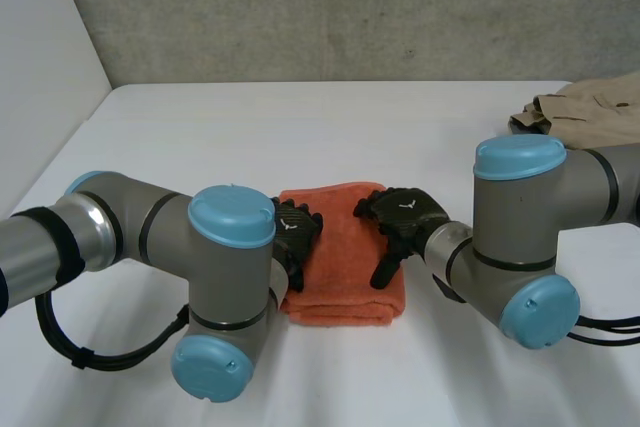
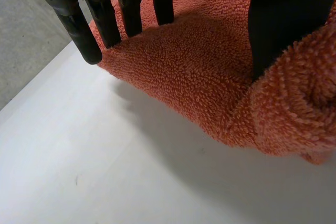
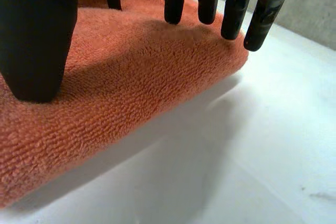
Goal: Fold the laundry.
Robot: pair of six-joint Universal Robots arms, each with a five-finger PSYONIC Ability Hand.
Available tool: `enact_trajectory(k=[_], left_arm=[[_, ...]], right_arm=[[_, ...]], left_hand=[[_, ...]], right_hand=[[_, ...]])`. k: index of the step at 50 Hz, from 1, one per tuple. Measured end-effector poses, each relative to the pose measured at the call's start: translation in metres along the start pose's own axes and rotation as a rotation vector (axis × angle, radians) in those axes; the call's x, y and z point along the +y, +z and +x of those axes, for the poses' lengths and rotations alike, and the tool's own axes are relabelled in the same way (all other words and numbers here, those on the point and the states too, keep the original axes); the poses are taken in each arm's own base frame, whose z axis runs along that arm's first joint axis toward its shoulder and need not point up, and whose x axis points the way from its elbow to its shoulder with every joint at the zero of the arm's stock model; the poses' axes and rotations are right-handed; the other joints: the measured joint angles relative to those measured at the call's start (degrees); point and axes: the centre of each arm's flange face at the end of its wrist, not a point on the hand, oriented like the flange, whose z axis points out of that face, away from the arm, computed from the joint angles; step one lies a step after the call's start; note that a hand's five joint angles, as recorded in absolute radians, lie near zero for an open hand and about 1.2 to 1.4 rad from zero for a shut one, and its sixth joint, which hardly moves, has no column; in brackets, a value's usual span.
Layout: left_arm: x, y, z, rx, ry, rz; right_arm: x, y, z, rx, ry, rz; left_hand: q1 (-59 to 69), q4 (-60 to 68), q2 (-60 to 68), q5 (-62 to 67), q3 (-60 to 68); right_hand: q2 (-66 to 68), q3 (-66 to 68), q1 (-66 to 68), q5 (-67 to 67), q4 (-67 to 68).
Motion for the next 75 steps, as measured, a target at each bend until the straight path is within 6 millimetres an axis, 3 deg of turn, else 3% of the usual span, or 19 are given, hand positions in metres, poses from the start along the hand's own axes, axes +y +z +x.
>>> enact_trajectory(k=[7,9,13,17,22,28,35,53,70,73,75], left_arm=[[-0.035,-0.017,-0.016,-0.022,-0.029,0.102],[-0.056,-0.029,-0.026,-0.021,-0.041,0.17],[-0.074,-0.041,-0.033,-0.006,-0.052,0.234],[-0.094,-0.056,-0.043,0.06,-0.068,0.32],[-0.103,-0.067,-0.054,0.149,-0.084,0.361],[-0.106,-0.071,-0.066,0.182,-0.113,0.363],[-0.108,-0.074,-0.073,0.174,-0.141,0.362],[-0.108,-0.075,-0.069,0.184,-0.144,0.362],[-0.106,-0.075,-0.07,0.183,-0.145,0.357],[-0.106,-0.075,-0.07,0.182,-0.145,0.357],[-0.106,-0.074,-0.071,0.182,-0.145,0.358]], right_arm=[[-0.016,-0.022,-0.006,0.042,-0.066,0.071],[-0.022,-0.038,-0.011,0.064,-0.096,0.113],[-0.023,-0.052,-0.018,0.07,-0.118,0.146],[-0.011,-0.071,-0.037,0.049,-0.147,0.193],[0.01,-0.078,-0.057,0.013,-0.163,0.198],[0.034,-0.068,-0.067,0.008,-0.169,0.163],[0.042,-0.048,-0.068,0.026,-0.176,0.176],[0.041,-0.007,-0.067,0.06,-0.286,0.246],[0.017,0.025,-0.065,0.072,-0.286,0.322],[0.015,0.034,-0.065,0.059,-0.293,0.32],[0.014,0.039,-0.067,0.042,-0.3,0.318]], left_hand=[[-0.45,-2.24,-1.73,-1.78,-2.27],[-0.58,-2.95,-2.44,-3.38,-3.18],[-0.58,-3.27,-2.82,-3.58,-3.2],[-0.76,-3.76,-3.36,-4.13,-3.24],[-1.97,-4.43,-3.98,-4.54,-4.22],[-1.97,-4.43,-3.98,-4.53,-4.22],[-1.97,-4.42,-3.98,-4.53,-4.22],[-1.97,-4.42,-3.98,-4.54,-4.22],[-1.97,-4.43,-3.98,-4.54,-4.22],[-1.97,-4.43,-3.98,-4.54,-4.22],[-1.97,-4.43,-3.98,-4.54,-4.22]], right_hand=[[0.0,0.0,0.0,-0.16,0.0],[0.0,0.0,0.0,-0.26,0.0],[0.0,0.0,0.0,-0.26,0.0],[0.0,0.0,0.0,-0.26,0.0],[0.0,0.0,0.0,-0.26,0.0],[0.0,0.0,0.0,-0.26,0.0],[0.0,0.0,0.0,-0.26,0.0],[0.0,0.0,0.0,-0.49,0.0],[0.83,2.15,0.21,0.38,0.5],[16.88,17.69,13.88,12.6,14.94],[45.35,45.21,36.1,37.1,43.6]])
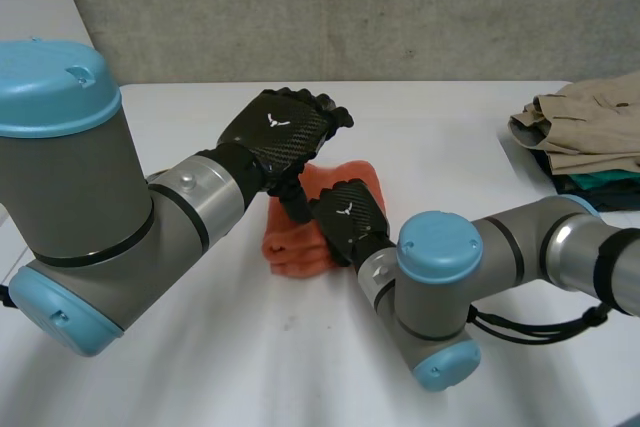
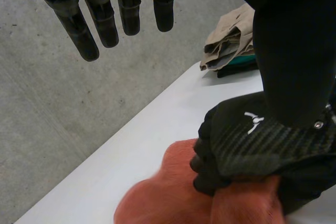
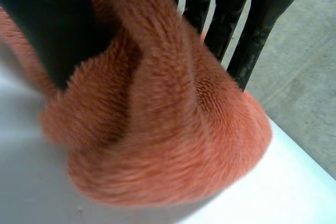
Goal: Fold the laundry.
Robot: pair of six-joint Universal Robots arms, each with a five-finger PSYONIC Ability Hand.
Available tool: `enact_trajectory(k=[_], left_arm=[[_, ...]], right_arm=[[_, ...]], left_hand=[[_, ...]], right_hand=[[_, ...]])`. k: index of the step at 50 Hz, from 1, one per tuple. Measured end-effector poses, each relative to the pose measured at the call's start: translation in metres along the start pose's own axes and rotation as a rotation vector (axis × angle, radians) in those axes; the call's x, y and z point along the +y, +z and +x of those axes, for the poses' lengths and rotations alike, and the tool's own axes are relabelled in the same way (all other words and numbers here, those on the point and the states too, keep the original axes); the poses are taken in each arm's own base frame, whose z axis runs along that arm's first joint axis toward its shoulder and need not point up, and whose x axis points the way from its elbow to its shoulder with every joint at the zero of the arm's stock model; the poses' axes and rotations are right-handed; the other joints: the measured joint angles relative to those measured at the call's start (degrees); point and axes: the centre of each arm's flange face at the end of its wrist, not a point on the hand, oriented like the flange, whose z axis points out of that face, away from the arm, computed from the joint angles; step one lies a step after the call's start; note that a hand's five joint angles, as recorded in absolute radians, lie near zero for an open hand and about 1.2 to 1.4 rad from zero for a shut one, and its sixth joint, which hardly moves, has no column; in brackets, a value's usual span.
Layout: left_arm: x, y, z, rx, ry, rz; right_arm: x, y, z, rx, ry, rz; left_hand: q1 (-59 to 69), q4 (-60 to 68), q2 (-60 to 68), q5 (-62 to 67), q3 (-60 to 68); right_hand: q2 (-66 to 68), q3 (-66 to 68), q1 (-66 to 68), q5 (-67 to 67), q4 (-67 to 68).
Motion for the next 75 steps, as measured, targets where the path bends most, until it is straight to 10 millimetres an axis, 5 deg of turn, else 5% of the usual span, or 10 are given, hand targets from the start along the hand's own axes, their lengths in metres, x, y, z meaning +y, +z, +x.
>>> enact_trajectory(k=[7,17,19,31,46,52,63,65,70,75], left_arm=[[-0.001,0.0,-0.001,-0.003,-0.001,0.002],[-0.002,0.0,-0.003,-0.009,-0.014,0.006],[-0.002,0.0,-0.004,-0.012,-0.027,0.008],[-0.003,0.0,-0.006,-0.015,-0.037,0.011],[-0.006,-0.002,-0.006,-0.017,-0.036,0.018],[-0.007,-0.002,-0.006,-0.016,-0.037,0.019],[-0.009,-0.004,-0.004,-0.011,-0.075,0.027],[-0.01,-0.005,-0.004,-0.011,-0.078,0.029],[-0.01,-0.005,-0.004,-0.011,-0.081,0.031],[-0.01,-0.005,-0.004,-0.01,-0.082,0.032]], right_arm=[[-0.005,0.009,0.007,-0.021,-0.001,0.015],[-0.012,0.007,0.065,0.058,-0.002,-0.015],[-0.002,0.0,0.103,0.07,-0.031,-0.069],[0.012,-0.01,0.186,0.012,-0.171,-0.005],[-0.074,-0.021,0.389,0.331,-0.131,0.48],[-0.073,-0.036,0.436,0.356,-0.11,0.575],[0.04,-0.057,0.478,0.283,-0.065,0.465],[0.046,-0.058,0.479,0.278,-0.061,0.456],[0.124,-0.071,0.472,0.214,-0.018,0.346],[0.156,-0.082,0.465,0.193,0.004,0.297]], left_hand=[[0.0,0.0,0.0,0.0,0.0],[0.0,0.0,0.0,0.01,0.0],[0.0,0.0,0.0,0.0,0.0],[0.0,0.0,0.0,0.0,0.0],[0.0,0.0,0.0,0.0,0.0],[0.0,0.0,0.0,0.0,0.0],[0.0,0.0,0.0,0.0,0.0],[0.0,0.0,0.0,0.0,0.0],[0.0,0.0,0.0,0.0,0.0],[0.0,0.0,0.0,0.0,0.0]], right_hand=[[8.23,7.53,1.96,8.58,9.6],[8.23,7.53,1.96,8.58,9.6],[8.23,7.73,1.96,8.58,9.6],[8.23,7.97,1.96,8.58,10.13],[8.23,8.18,2.64,9.98,10.96],[8.23,8.67,2.63,10.57,11.08],[8.23,8.67,2.63,10.57,11.08],[8.23,8.67,2.63,10.57,11.09],[8.23,8.67,2.63,11.16,11.08],[8.23,8.78,2.63,11.98,11.12]])
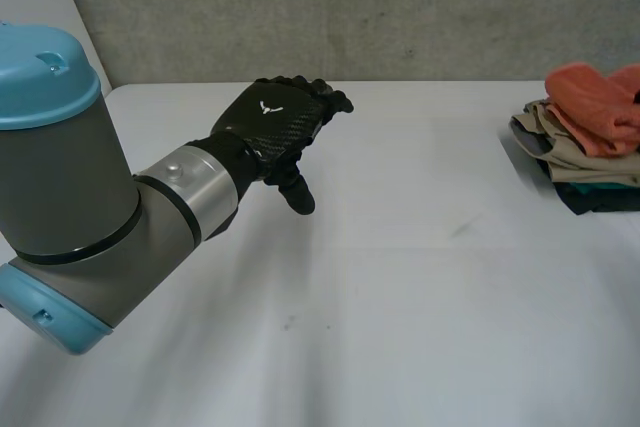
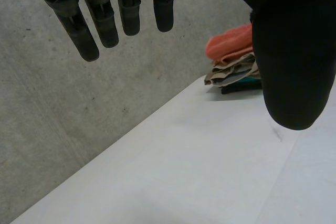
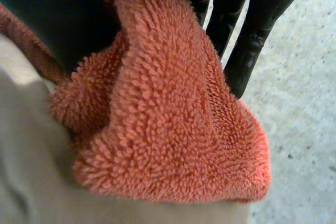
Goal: Fold the laundry.
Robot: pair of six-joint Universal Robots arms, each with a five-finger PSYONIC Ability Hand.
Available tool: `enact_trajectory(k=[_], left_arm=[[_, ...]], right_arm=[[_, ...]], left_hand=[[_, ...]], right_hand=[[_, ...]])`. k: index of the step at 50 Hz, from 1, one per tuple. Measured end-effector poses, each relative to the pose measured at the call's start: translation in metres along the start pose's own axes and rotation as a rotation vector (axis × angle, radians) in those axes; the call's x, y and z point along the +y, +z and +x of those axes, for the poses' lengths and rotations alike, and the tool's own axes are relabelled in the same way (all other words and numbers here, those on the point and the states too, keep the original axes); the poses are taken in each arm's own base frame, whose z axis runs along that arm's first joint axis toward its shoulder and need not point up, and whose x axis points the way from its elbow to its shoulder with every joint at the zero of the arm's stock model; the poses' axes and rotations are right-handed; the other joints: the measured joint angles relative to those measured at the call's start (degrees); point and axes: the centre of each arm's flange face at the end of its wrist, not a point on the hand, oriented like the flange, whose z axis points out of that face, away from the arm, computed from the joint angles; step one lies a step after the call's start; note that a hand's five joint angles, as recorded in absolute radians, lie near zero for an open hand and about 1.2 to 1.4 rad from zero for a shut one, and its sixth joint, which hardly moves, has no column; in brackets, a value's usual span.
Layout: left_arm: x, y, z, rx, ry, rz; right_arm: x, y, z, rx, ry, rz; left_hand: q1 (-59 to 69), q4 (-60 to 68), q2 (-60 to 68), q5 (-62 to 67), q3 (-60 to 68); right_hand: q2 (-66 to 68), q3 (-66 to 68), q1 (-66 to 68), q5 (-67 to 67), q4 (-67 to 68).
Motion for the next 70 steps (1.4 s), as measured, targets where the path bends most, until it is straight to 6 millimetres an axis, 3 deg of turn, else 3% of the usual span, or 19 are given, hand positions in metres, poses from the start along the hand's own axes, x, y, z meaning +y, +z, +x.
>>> enact_trajectory(k=[9,10,11,12,15,26,34,38,43,44,46,48,49,50,53,54,55,64,70], left_arm=[[-0.001,-0.001,0.002,0.006,-0.002,0.002],[-0.001,-0.001,0.003,0.007,-0.003,0.002],[-0.001,-0.001,0.003,0.007,-0.004,0.002],[-0.001,-0.001,0.003,0.007,-0.004,0.001],[0.0,-0.001,0.003,0.008,-0.006,0.0],[-0.006,-0.004,0.002,0.004,-0.004,0.015],[-0.018,-0.01,0.001,-0.003,0.002,0.048],[-0.023,-0.013,0.0,-0.006,0.001,0.064],[-0.027,-0.015,-0.001,-0.01,0.0,0.075],[-0.029,-0.016,-0.001,-0.013,-0.001,0.081],[-0.03,-0.016,-0.002,-0.015,-0.002,0.084],[-0.031,-0.017,-0.003,-0.02,-0.002,0.088],[-0.031,-0.017,-0.003,-0.02,-0.002,0.088],[-0.032,-0.017,-0.005,-0.026,-0.002,0.091],[-0.033,-0.017,-0.007,-0.04,-0.001,0.093],[-0.033,-0.017,-0.009,-0.047,-0.001,0.093],[-0.033,-0.017,-0.013,-0.066,-0.001,0.092],[-0.023,-0.02,-0.048,-0.289,-0.012,0.048],[-0.006,-0.026,-0.067,-0.421,-0.02,0.013]], right_arm=[[-0.005,-0.009,0.004,0.011,0.0,-0.013],[-0.01,-0.01,0.007,0.027,0.003,-0.016],[-0.011,-0.011,0.007,0.032,0.004,-0.017],[-0.015,-0.013,0.01,0.047,0.009,-0.022],[-0.028,-0.019,0.017,0.096,0.028,-0.042],[-0.065,-0.075,0.054,0.324,-0.002,-0.209],[-0.069,-0.13,0.1,0.596,-0.413,-0.557],[-0.091,-0.13,0.123,0.811,-0.616,-0.719],[-0.114,-0.108,0.118,0.882,-0.647,-0.686],[-0.144,-0.073,0.092,0.863,-0.594,-0.554],[-0.157,-0.057,0.076,0.835,-0.552,-0.487],[-0.186,-0.026,0.03,0.74,-0.421,-0.337],[-0.186,-0.026,0.03,0.74,-0.421,-0.337],[-0.201,-0.01,-0.004,0.665,-0.318,-0.257],[-0.218,0.003,-0.052,0.562,-0.178,-0.179],[-0.22,0.004,-0.06,0.547,-0.158,-0.171],[-0.227,0.008,-0.095,0.476,-0.064,-0.143],[-0.23,0.005,-0.25,0.189,0.165,-0.131],[-0.223,-0.004,-0.287,0.195,0.172,-0.177]], left_hand=[[0.0,0.0,0.0,0.01,0.0],[0.0,0.0,0.0,0.0,0.0],[0.0,0.0,0.0,0.01,0.0],[0.0,0.0,0.0,0.0,0.0],[0.0,0.0,0.0,0.0,0.0],[0.0,0.0,0.0,0.0,0.0],[0.0,0.0,0.0,0.0,0.0],[0.0,0.0,0.0,0.0,0.0],[0.0,0.0,0.0,0.0,0.0],[0.0,0.0,0.0,0.0,0.0],[0.0,0.0,0.0,0.01,0.0],[0.0,0.0,0.0,0.0,0.0],[0.0,0.0,0.0,0.0,0.0],[0.0,0.0,0.0,0.0,0.0],[0.0,0.0,0.0,0.0,0.0],[0.0,0.0,0.0,0.0,0.0],[0.0,0.0,0.0,0.0,0.0],[0.0,0.0,0.0,0.02,0.0],[0.0,0.0,0.0,0.01,0.0]], right_hand=[[-10.3,-9.03,-7.67,-8.01,-9.33],[-29.41,-28.87,-26.68,-27.13,-29.02],[-29.41,-28.87,-26.68,-27.13,-29.02],[-46.5,-45.88,-36.6,-42.17,-45.62],[-53.62,-53.89,-38.78,-48.97,-54.78],[-53.7,-54.02,-38.78,-49.22,-54.81],[-53.7,-54.02,-38.78,-49.22,-54.81],[-53.7,-54.02,-38.78,-49.22,-54.81],[-53.7,-54.02,-38.78,-49.22,-54.81],[-53.7,-54.02,-38.78,-49.22,-54.81],[-53.7,-54.02,-38.78,-49.22,-54.81],[-53.7,-54.02,-38.78,-49.22,-54.81],[-53.7,-54.02,-38.78,-49.22,-54.81],[-53.7,-54.02,-38.78,-49.22,-54.81],[-53.7,-54.02,-38.78,-49.22,-54.81],[-53.7,-54.02,-38.78,-49.22,-54.81],[-53.7,-54.02,-38.78,-49.22,-54.82],[-53.7,-54.02,-38.78,-49.22,-54.81],[-53.7,-54.02,-38.78,-49.22,-54.81]])
